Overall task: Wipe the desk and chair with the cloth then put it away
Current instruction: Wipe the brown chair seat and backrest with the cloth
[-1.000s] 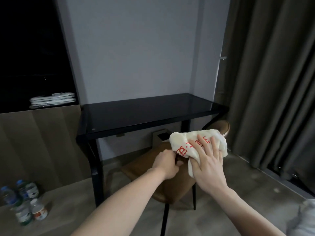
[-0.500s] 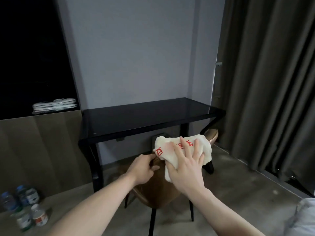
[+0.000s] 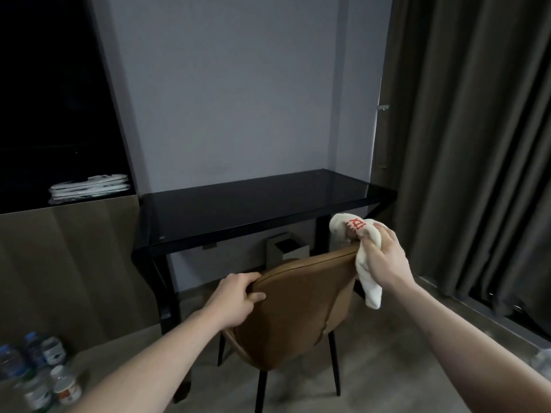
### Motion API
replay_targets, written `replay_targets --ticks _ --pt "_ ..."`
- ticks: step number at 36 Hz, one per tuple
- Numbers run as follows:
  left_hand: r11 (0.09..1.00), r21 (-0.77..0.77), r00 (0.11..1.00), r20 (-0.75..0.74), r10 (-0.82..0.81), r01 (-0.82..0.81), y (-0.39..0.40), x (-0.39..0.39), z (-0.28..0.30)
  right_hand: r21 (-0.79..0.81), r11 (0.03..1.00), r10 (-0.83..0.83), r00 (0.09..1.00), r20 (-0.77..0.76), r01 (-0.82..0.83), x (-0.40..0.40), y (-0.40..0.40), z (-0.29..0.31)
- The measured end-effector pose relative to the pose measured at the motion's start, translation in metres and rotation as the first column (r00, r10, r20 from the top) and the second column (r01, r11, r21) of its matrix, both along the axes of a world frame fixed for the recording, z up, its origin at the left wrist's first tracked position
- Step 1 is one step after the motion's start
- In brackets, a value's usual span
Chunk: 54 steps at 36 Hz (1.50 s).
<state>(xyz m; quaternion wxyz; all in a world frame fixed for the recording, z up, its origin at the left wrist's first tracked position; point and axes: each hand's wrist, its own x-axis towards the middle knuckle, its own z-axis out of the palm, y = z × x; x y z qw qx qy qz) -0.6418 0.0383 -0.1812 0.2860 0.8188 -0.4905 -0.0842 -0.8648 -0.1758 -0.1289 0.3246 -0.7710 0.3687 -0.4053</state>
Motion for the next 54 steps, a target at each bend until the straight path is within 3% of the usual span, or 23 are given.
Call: replay_targets --ticks 6,15,25,30,37,46,49,54 --pt "0.999 0.023 0.999 -0.029 -0.024 0.025 0.001 0.002 0.004 -0.207 0.978 -0.039 0.999 0.009 0.040 0.022 0.028 -0.019" --pt "0.998 -0.037 0.998 -0.025 -0.056 0.055 0.010 -0.001 0.001 -0.303 0.953 -0.041 0.989 -0.139 -0.003 0.055 0.128 -0.059" --pt "0.997 -0.019 0.995 -0.064 -0.079 0.078 0.003 0.006 0.003 -0.020 0.989 -0.142 0.981 0.135 0.146 0.075 0.096 -0.042" --pt "0.997 -0.013 0.991 -0.105 -0.081 0.080 0.001 0.009 -0.001 0.119 0.974 -0.223 0.908 0.354 0.192 0.084 0.094 -0.047" --pt "0.998 -0.006 0.991 -0.117 -0.057 0.057 -0.001 0.007 0.001 0.323 0.936 -0.293 0.824 0.485 0.142 0.088 0.113 -0.039" --pt "0.980 0.151 0.964 -0.250 -0.089 0.130 0.005 0.004 0.031 0.651 0.759 -0.327 0.847 0.418 -0.028 0.079 0.119 -0.050" --pt "0.991 0.051 0.917 -0.388 -0.093 0.122 0.005 0.001 0.047 0.707 0.706 -0.376 0.832 0.407 -0.027 0.075 0.121 -0.039" --pt "0.989 -0.068 0.844 -0.515 -0.146 0.130 -0.012 -0.015 0.062 0.693 0.720 -0.390 0.816 0.427 -0.018 0.087 0.142 -0.024"
